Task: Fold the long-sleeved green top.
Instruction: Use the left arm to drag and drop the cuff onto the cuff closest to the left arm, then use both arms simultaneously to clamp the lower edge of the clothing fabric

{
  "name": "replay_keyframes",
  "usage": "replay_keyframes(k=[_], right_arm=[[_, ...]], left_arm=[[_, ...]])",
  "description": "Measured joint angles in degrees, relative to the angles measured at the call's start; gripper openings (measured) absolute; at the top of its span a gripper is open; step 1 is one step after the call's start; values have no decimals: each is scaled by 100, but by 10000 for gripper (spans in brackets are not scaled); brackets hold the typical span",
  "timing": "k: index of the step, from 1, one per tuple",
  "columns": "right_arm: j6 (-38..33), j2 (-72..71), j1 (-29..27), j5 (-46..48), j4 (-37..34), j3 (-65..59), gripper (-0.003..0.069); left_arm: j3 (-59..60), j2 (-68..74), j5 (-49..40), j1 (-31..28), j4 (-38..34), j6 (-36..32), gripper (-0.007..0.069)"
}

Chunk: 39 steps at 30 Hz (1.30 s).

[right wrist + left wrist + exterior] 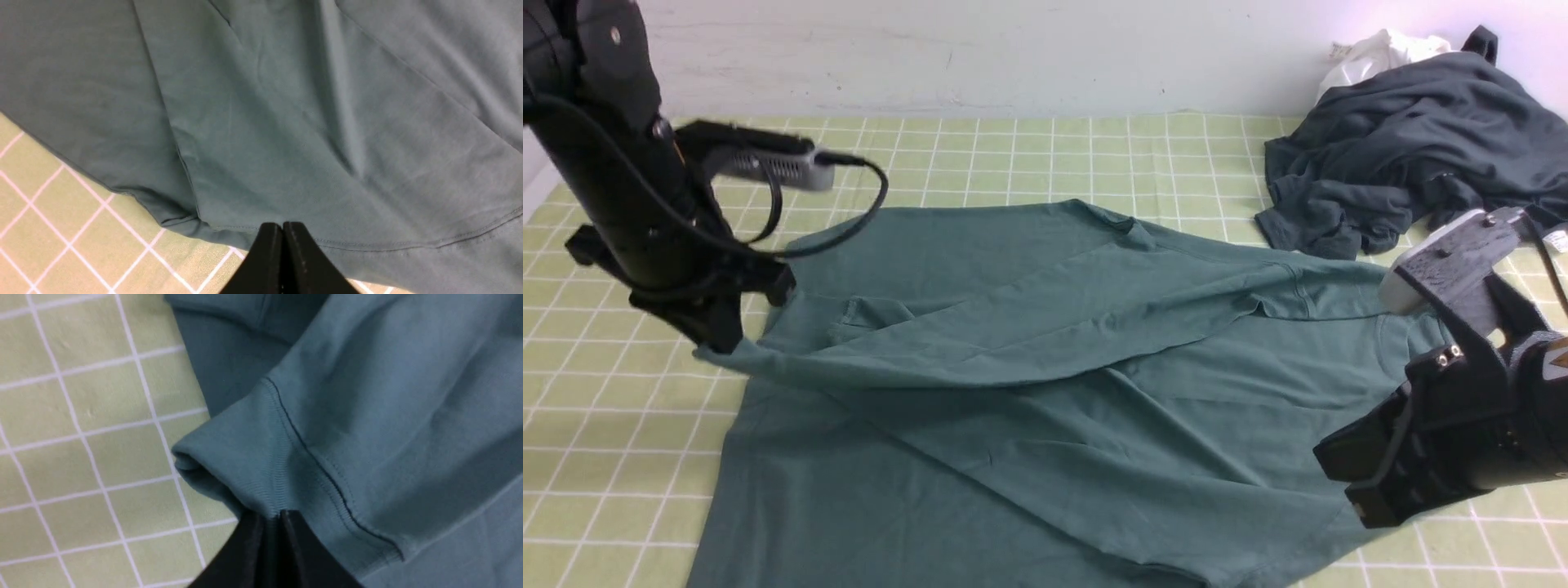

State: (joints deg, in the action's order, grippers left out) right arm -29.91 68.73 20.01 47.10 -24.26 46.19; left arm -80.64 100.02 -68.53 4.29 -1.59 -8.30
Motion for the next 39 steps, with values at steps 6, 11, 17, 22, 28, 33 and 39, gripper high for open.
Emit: replay_keyframes(k=[6, 11, 17, 22, 28, 33, 39], right_arm=[[-4, -2, 0, 5, -5, 0, -7], [-4, -2, 0, 10, -5, 0, -7], [-4, -2, 0, 17, -148, 0, -7], [-4, -2, 0, 43, -191, 0, -7], [-4, -2, 0, 91, -257, 0, -7], [-6, -2, 0, 213, -274, 0, -7], [-6, -2, 0, 256, -274, 0, -7]], left_arm=[[256, -214, -58, -9, -189, -117, 260], [873, -1228, -46, 144, -525, -428, 391], [3190, -2497, 500, 710, -305, -1902, 409], [4536, -2592, 1898, 865, -236, -3534, 409], [5128, -2484, 3097, 875, -236, -4114, 409], [5152, -2052, 3302, 875, -242, -4125, 409], [5131, -1890, 3287, 875, -330, -4125, 377]])
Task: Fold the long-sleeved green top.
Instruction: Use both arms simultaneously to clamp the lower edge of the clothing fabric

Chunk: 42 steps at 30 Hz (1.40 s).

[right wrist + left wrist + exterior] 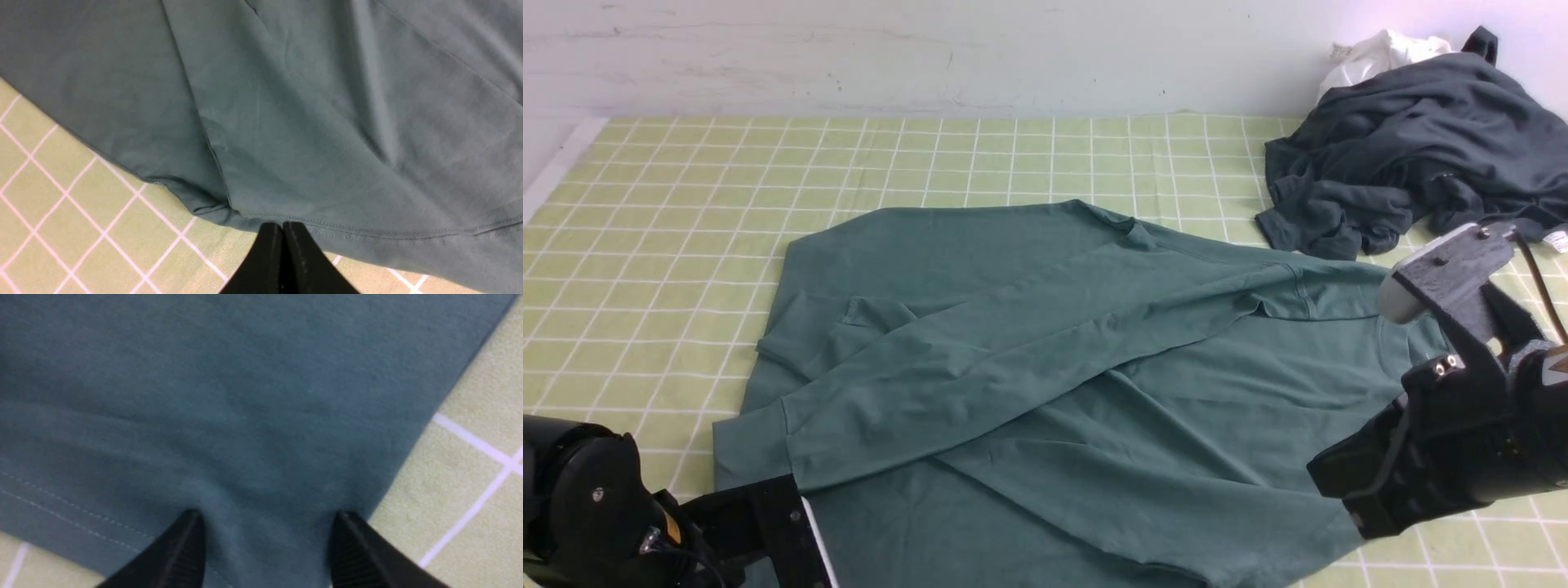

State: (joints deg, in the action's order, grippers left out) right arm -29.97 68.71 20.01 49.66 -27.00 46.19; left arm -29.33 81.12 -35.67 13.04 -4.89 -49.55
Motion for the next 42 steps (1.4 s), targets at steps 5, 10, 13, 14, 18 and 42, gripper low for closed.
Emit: replay_keyframes(k=[5, 10, 13, 14, 18, 42], right_arm=[[-31, 0, 0, 0, -6, 0, -7], [-260, 0, 0, -131, -149, 0, -7], [-495, 0, 0, -237, -325, 0, -7], [-527, 0, 0, -237, -334, 0, -7], [-831, 0, 0, -256, -510, 0, -7], [-1124, 0, 0, 41, -844, 0, -7]], left_arm=[[12, -146, -32, 90, -47, 6, 197], [-24, -679, -55, 212, -61, 205, 15], [-50, -1070, -139, 218, -61, 498, -4], [-50, -1094, -157, 218, -61, 517, -4], [-12, -1322, -757, 218, -55, 981, -4], [-4, -41, -196, 229, 316, 1330, 159]])
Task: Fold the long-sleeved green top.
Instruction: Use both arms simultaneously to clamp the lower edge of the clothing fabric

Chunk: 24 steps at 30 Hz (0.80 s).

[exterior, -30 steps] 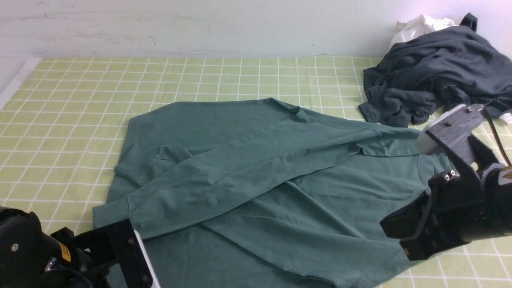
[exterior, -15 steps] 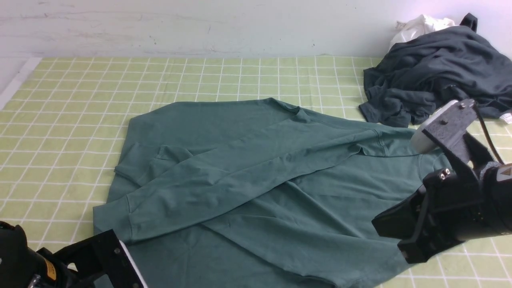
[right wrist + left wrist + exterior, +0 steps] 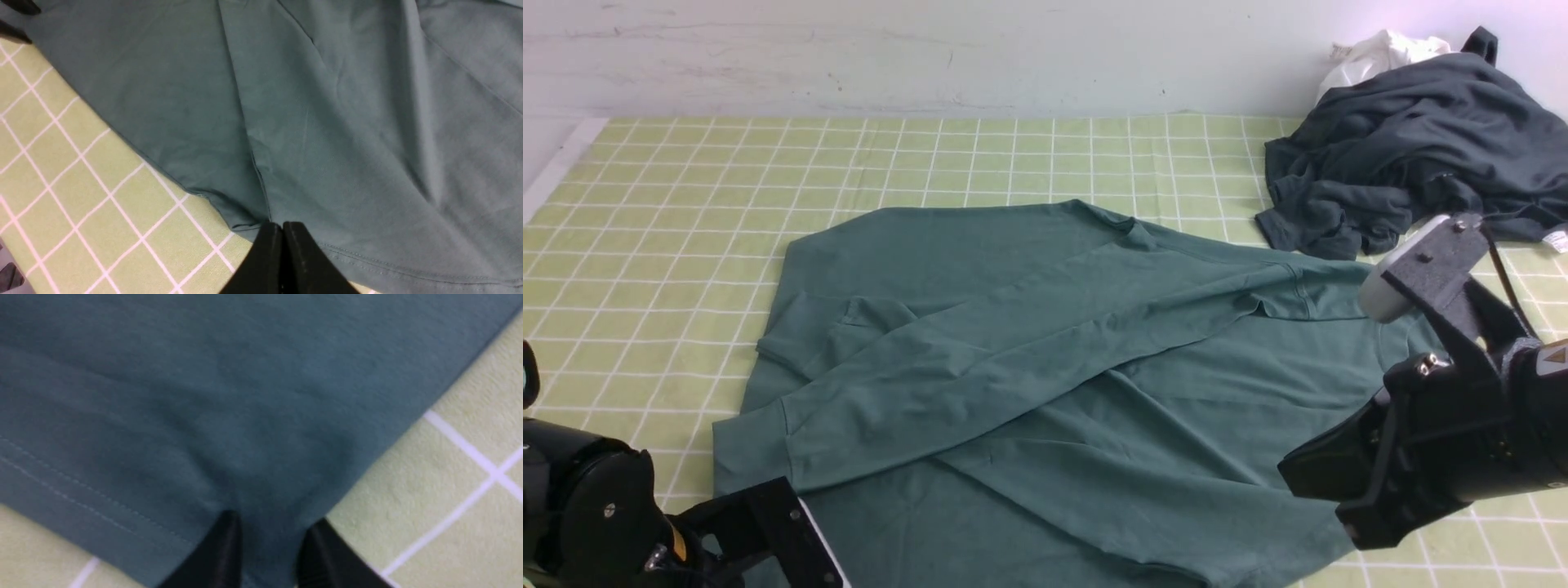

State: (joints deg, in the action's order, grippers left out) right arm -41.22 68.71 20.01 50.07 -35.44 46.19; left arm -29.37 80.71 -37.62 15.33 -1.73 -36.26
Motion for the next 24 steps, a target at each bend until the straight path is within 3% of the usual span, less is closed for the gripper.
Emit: replay_keyframes(k=[2, 5, 8, 12, 13, 14, 16, 22, 24], right_arm=[[-52, 0, 0, 0, -6, 0, -7], [-171, 0, 0, 0, -6, 0, -7], [-334, -16, 0, 7, -34, 0, -7], [-1622, -346, 125, 70, -36, 0, -7], [-1622, -364, 137, 70, -24, 0, -7], [-2344, -469, 244, 81, 145, 0, -7], [-2637, -440, 286, 110, 456, 0, -7], [-2084, 193, 292, 202, 1939, 0, 35], [-1748, 688, 292, 127, 2684, 0, 117]], left_arm=[[-117, -127, -110, 0, -51, 123, 63], [-289, -422, -420, 0, -78, 193, 8], [-411, -681, -609, 0, -124, 223, 4], [-488, -1199, -756, 0, -163, 374, 1], [-488, -1237, -756, 0, -168, 385, 1], [-488, -1366, -756, 0, -167, 450, 1], [-488, -1453, -756, 0, -174, 554, -1], [-488, -1459, -750, 7, -180, 681, -1], [-488, -1459, -739, 7, -259, 706, -1]])
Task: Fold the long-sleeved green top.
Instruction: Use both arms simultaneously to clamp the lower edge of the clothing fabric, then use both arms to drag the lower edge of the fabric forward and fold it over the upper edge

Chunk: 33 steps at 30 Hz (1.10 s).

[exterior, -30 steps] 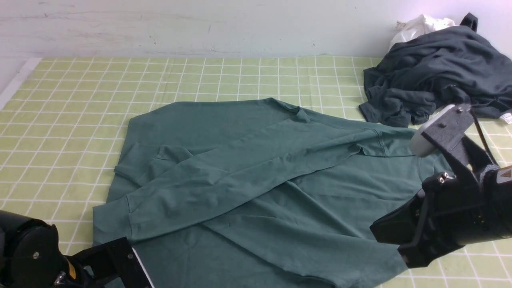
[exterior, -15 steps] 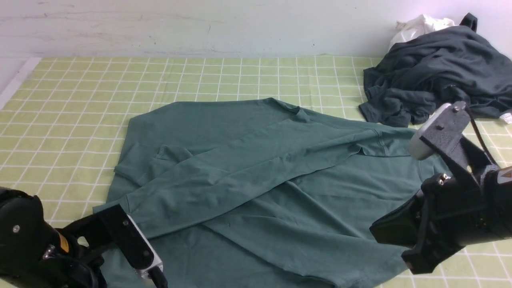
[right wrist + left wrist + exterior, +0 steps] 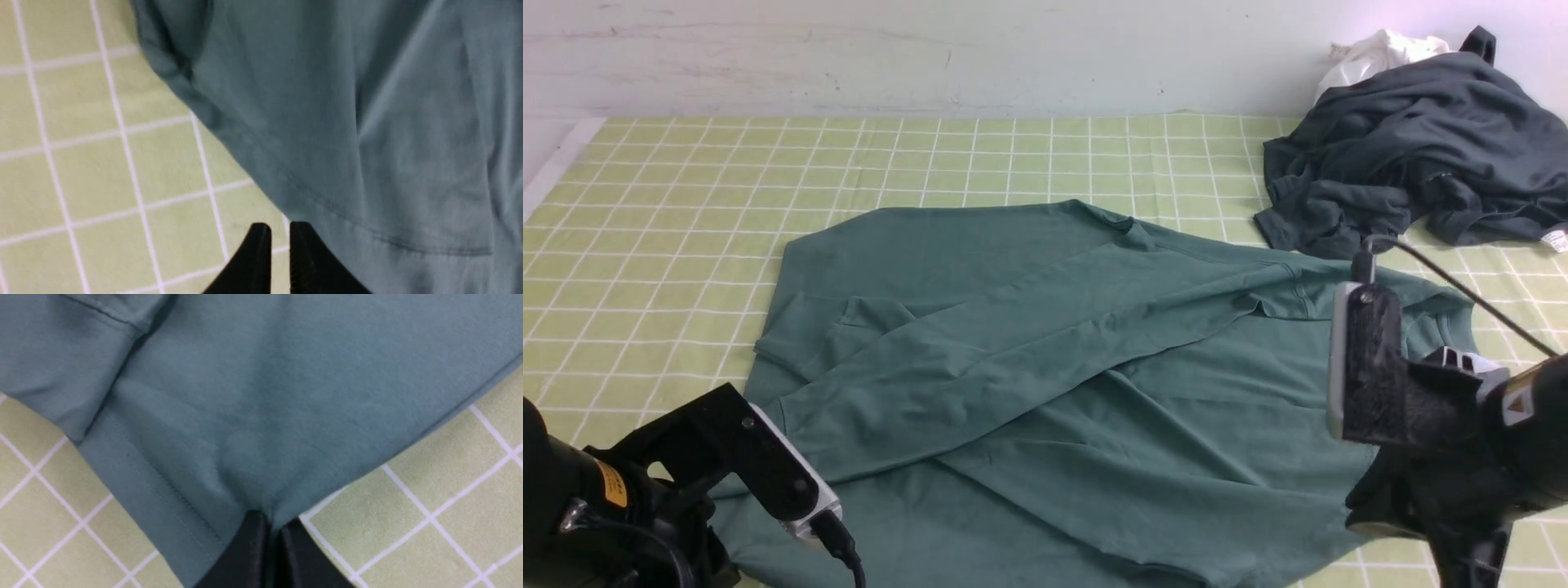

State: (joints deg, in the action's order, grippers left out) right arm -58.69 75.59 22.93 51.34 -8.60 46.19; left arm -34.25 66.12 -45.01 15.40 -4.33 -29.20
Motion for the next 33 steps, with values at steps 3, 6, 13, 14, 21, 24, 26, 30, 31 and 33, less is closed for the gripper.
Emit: replay_keyframes(k=[3, 6, 13, 14, 21, 24, 26, 30, 31, 33], right_arm=[[66, 464, 0, -167, 321, 0, 198], [-201, 957, 0, -337, 476, 0, 262], [-839, 1848, 0, -942, 579, 0, 268], [-839, 1885, 0, -1025, 579, 0, 264], [-757, 1934, 0, -1092, 573, 34, 69], [-608, 1788, 0, -1098, 573, 34, 11], [-356, 1575, 0, -1098, 628, 34, -3], [226, 1210, 0, -1091, 817, 58, -4], [627, 1039, 0, -1074, 1003, 209, -4], [981, 961, 0, -1155, 1234, 417, -4]], left_arm=[[0, 0, 22, 0, -125, 18, -1], [0, -14, 22, 0, -186, 25, -1], [0, -163, -5, 0, -197, 30, -1], [0, -164, -5, 0, -197, 30, -1], [0, -164, -5, 0, -202, 30, -1], [0, -164, -5, 0, -202, 54, -1], [-42, -164, -31, 0, -202, 250, -1], [-435, -164, -405, -92, -202, 1038, -1], [-829, -101, -593, -224, -162, 1515, -1], [-1279, 30, -598, -419, -57, 1786, -1]])
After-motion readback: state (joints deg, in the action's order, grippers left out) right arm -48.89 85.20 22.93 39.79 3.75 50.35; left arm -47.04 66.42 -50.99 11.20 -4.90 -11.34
